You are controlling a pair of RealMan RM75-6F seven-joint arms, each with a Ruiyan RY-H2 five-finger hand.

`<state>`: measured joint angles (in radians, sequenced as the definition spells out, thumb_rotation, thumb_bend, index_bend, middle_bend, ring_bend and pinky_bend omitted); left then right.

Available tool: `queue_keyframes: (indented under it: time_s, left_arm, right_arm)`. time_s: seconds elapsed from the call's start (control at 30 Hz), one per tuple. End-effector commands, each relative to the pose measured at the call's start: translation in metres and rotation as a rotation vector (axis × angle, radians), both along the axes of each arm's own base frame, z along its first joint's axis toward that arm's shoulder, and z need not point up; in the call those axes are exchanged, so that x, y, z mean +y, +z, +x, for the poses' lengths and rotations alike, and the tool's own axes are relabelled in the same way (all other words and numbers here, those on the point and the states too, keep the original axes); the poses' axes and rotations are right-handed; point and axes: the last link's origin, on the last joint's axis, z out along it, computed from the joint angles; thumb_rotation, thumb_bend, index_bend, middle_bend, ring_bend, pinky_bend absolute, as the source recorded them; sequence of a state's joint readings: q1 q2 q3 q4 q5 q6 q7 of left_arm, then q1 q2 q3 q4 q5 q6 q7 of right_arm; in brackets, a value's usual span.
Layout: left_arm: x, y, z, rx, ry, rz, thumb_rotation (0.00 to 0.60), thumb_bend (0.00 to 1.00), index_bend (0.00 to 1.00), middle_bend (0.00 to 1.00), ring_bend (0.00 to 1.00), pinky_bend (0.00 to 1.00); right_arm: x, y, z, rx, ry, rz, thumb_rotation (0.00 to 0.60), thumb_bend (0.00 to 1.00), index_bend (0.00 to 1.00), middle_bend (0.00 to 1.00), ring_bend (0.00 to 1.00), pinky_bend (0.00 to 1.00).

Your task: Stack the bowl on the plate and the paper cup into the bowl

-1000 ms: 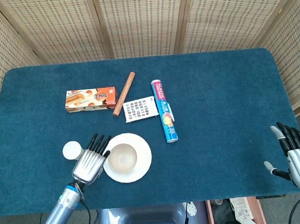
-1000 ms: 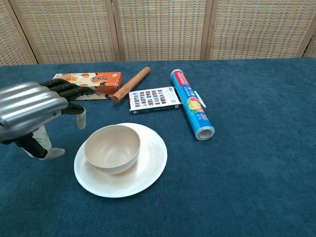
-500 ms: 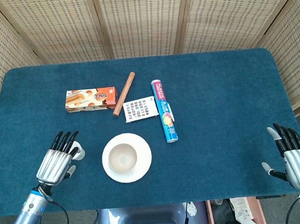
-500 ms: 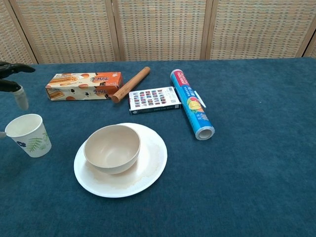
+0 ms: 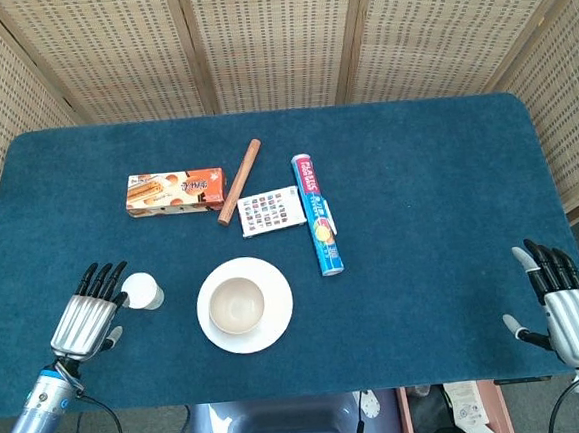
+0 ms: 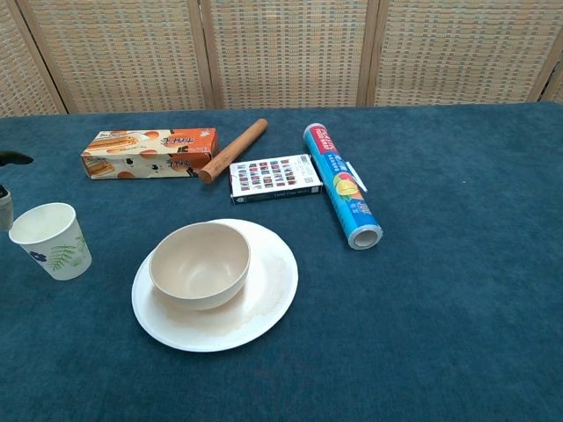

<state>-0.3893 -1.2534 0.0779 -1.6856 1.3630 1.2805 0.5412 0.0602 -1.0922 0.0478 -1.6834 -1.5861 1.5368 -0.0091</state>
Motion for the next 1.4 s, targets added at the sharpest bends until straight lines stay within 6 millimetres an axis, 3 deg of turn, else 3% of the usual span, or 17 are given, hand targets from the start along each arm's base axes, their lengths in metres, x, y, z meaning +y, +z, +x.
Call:
queue_keyframes:
  time_s: [0.03,0.57,0.73,0.87,1.2,1.4]
  left_arm:
    - [0.007,-0.005,-0.001,0.005,0.001,0.007,0.6,0.26,0.44,0.0,0.0,0.0]
    - [0.026,-0.028,0.004,0.026,-0.003,0.012,0.6,0.26,0.52,0.0,0.0,0.0]
    - [0.027,-0.034,0.001,0.042,-0.003,0.012,0.6,0.32,0.55,0.01,0.0,0.0]
    - [0.028,-0.035,0.0,0.052,-0.005,0.021,0.6,0.37,0.59,0.03,0.0,0.0]
    - [0.029,-0.031,0.002,0.039,-0.018,0.058,0.6,0.4,0.61,0.04,0.0,0.01]
    - [0.032,-0.024,0.023,0.017,-0.062,0.053,0.6,0.4,0.61,0.04,0.0,0.01]
  right_arm:
    - [0.0,0.0,0.0,0.001,0.0,0.002,0.6,0.2,0.03,0.0,0.0,0.0]
    - [0.0,0.0,0.0,-0.001,0.0,0.0,0.6,0.2,0.03,0.0,0.0,0.0]
    - [0.0,0.001,0.0,-0.003,0.002,-0.002,0.6,0.2,0.03,0.0,0.0,0.0]
    - [0.0,0.001,0.0,-0.004,0.002,-0.003,0.6,0.2,0.03,0.0,0.0,0.0]
    - [0.0,0.001,0.0,-0.005,0.004,-0.003,0.6,0.2,0.03,0.0,0.0,0.0]
    - [0.0,0.001,0.0,-0.006,0.001,-0.001,0.6,0.2,0.03,0.0,0.0,0.0]
